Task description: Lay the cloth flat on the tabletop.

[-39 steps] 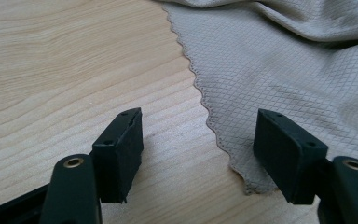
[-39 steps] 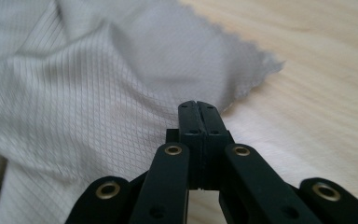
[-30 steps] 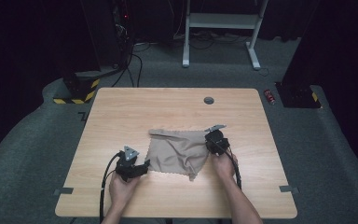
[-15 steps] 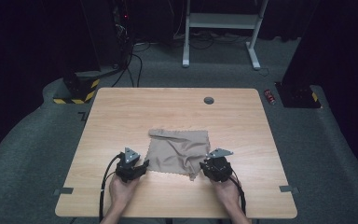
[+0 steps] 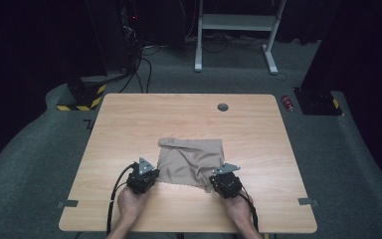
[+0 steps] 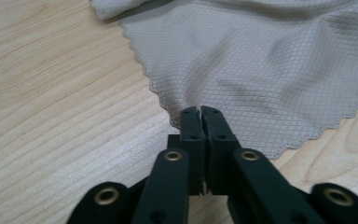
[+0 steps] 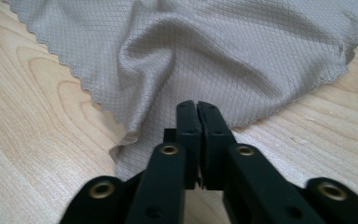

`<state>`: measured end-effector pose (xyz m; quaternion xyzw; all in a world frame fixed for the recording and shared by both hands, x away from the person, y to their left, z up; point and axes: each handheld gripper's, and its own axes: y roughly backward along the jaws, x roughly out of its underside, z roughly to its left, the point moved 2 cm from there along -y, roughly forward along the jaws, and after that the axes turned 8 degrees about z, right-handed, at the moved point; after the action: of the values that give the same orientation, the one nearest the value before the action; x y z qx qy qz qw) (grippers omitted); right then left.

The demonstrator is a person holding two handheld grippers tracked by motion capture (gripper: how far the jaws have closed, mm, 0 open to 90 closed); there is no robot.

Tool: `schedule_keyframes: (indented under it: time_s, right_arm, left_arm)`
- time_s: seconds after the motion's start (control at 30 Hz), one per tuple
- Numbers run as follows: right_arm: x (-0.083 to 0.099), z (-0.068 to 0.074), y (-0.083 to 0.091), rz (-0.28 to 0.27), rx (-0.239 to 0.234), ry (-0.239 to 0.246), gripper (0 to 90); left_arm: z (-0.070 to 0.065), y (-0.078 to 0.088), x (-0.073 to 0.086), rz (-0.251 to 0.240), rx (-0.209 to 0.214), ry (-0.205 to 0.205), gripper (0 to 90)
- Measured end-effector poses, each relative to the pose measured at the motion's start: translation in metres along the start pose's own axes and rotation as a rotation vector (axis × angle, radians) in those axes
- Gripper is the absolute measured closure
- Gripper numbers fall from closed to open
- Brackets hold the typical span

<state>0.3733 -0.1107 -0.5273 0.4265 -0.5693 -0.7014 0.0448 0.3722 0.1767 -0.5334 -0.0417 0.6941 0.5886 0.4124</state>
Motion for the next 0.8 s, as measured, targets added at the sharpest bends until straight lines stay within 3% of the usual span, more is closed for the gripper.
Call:
schedule_keyframes:
  time_s: [0.13, 0.2, 0.3, 0.37, 0.43, 0.47, 0.5, 0.67, 0.8]
  right_arm:
    - [0.0, -0.006, 0.003, 0.005, 0.022, 0.001, 89.5]
    - [0.001, -0.02, 0.012, -0.014, 0.032, -0.041, 89.5]
    - [0.003, -0.033, 0.022, -0.027, 0.041, -0.067, 89.4]
    - [0.004, -0.036, 0.024, -0.021, 0.041, -0.062, 88.3]
    - [0.006, -0.034, 0.023, -0.016, 0.035, -0.065, 79.7]
    - [0.006, -0.034, 0.023, -0.016, 0.035, -0.065, 79.7]
    - [0.009, -0.032, 0.024, -0.025, 0.025, -0.067, 75.5]
    - [0.022, -0.022, 0.035, -0.072, 0.004, -0.064, 74.9]
    - [0.027, -0.015, 0.035, -0.067, -0.006, -0.034, 74.9]
  left_arm:
    - [0.002, 0.001, -0.002, 0.016, 0.011, 0.006, 89.8]
    - [0.005, 0.006, -0.001, 0.003, 0.044, 0.042, 89.8]
    - [0.004, 0.014, 0.0, 0.002, 0.081, 0.038, 89.8]
    - [0.0, 0.016, 0.0, 0.014, 0.081, 0.025, 89.3]
    - [-0.001, 0.017, 0.001, 0.016, 0.073, 0.016, 85.5]
    - [-0.002, 0.018, 0.001, 0.015, 0.067, 0.023, 85.5]
    - [-0.002, 0.021, 0.003, 0.008, 0.054, 0.027, 79.0]
    - [-0.006, 0.028, 0.01, 0.007, 0.021, 0.008, 66.6]
    - [-0.01, 0.026, 0.012, 0.019, 0.027, 0.003, 65.0]
